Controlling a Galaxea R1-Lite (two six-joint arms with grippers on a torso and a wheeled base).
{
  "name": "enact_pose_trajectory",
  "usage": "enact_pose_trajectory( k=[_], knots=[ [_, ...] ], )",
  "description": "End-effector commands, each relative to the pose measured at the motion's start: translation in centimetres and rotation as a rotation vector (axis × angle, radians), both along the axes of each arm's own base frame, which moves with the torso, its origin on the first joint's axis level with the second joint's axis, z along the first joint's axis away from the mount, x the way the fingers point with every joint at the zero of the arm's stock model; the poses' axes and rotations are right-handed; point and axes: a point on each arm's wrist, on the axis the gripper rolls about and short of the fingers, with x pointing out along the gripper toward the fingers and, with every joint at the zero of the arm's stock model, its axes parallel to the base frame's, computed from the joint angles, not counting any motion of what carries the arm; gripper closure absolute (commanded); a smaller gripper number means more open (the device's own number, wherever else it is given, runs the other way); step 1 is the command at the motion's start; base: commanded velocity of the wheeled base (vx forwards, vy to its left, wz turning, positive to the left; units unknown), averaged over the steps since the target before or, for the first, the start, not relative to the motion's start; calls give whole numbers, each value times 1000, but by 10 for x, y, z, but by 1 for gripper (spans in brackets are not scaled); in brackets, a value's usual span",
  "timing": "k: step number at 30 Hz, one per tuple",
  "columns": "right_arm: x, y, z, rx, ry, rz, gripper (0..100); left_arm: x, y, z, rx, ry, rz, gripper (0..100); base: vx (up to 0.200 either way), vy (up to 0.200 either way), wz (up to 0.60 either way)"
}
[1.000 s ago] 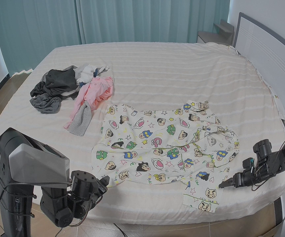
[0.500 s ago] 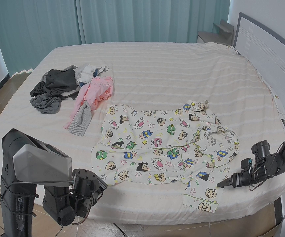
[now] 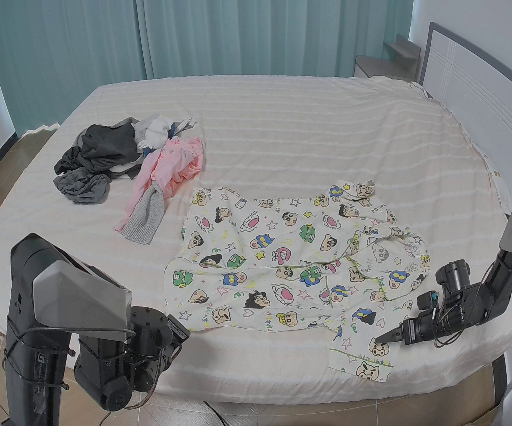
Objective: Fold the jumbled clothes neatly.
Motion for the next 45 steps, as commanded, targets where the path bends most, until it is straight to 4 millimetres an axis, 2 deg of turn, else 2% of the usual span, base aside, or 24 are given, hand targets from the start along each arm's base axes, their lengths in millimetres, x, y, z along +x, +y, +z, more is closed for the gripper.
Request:
enact_pose_trajectory(
  k=[1, 9, 10, 15, 29, 36, 45],
  knots=[
    [-1, 9, -4, 1, 13, 32, 0, 0, 2, -3, 6, 1, 12, 100, 0, 0, 0],
    [7, 10, -3, 4, -7, 29, 0, -1, 2, -5, 10, 8, 11, 100, 0, 0, 0],
    [7, 10, -3, 4, -7, 29, 100, -1, 2, -5, 10, 8, 11, 100, 0, 0, 0],
    [6, 6, -6, -1, 5, 14, 100, -1, 2, -8, 15, 16, 11, 100, 0, 0, 0],
    [-1, -9, 2, -8, -2, -23, 100, -5, 10, -10, 72, 43, 7, 100, 0, 0, 0],
    [-15, -16, -4, -32, 26, 3, 100, -16, 15, -12, 124, 84, -14, 100, 0, 0, 0],
    [-22, -16, 3, -34, 19, 11, 100, -19, 17, -11, 129, 94, -14, 100, 0, 0, 0]
  ],
)
